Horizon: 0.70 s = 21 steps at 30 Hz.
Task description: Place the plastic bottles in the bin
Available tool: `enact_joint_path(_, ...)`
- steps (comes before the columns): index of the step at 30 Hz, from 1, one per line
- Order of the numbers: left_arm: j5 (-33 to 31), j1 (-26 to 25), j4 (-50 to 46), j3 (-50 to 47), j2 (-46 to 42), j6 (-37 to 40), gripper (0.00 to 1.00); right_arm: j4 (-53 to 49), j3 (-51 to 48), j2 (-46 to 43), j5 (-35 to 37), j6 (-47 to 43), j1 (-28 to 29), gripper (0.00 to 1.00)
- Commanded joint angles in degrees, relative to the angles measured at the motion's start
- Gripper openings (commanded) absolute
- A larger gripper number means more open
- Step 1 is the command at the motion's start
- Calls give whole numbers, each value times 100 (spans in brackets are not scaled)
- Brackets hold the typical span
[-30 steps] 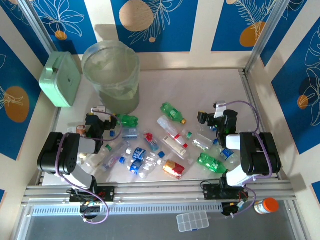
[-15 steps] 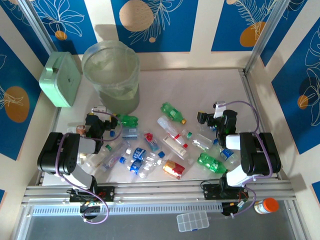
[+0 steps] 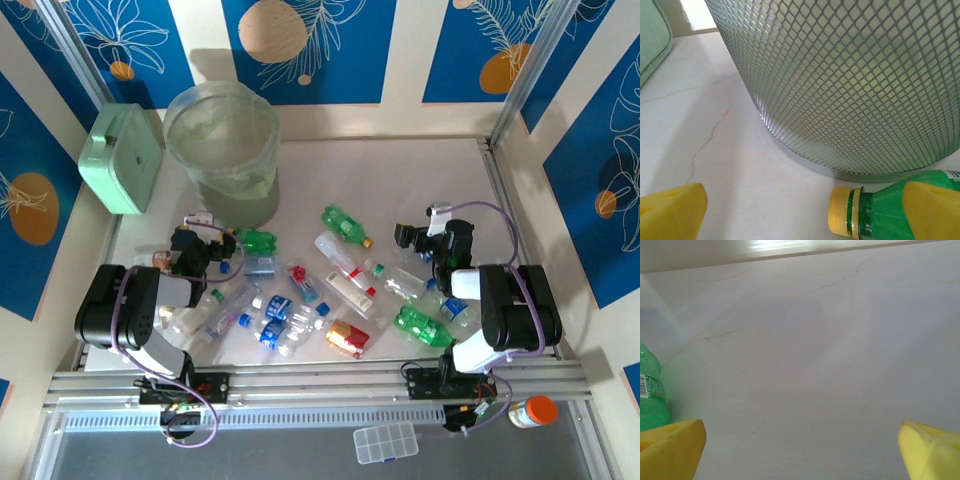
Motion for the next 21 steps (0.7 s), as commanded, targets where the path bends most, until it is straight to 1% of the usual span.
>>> enact_joint_path(1,144,40,57,28,-84,79,99,31,74,-3,21,-44,6,99)
enact_joint_path(8,148,33,85,4,-108,88,99,19,74,-25,-86,-37,-31,99)
enact_joint_path(10,192,32,65,-26,-226,119,99,-178,147,-147,-115,-158,49,99)
enact_joint_path(13,-126,32,-242,-90,-724,26,99,-1309,523,-748,246,-495,420,99)
enact_joint_path(14,-328,23,-324,-150,-948,-40,99,-1520,598,-931,512,-636,615,99)
enact_joint_path(15,-551,16,-351,-232,-1165,-98,99,-1547,595,-1126,861,-742,869,99)
enact_joint_path(16,-729,10,-374,-311,-1376,-146,99,-1485,550,-1312,1015,-757,1041,99)
enact_joint_path(19,-1039,-92,-363,-507,-2133,-15,99,-1517,517,-1938,840,-857,1548,99)
enact_joint_path(21,-1114,-218,-654,-486,-2729,103,99,-1690,605,-2310,730,-843,1949,99)
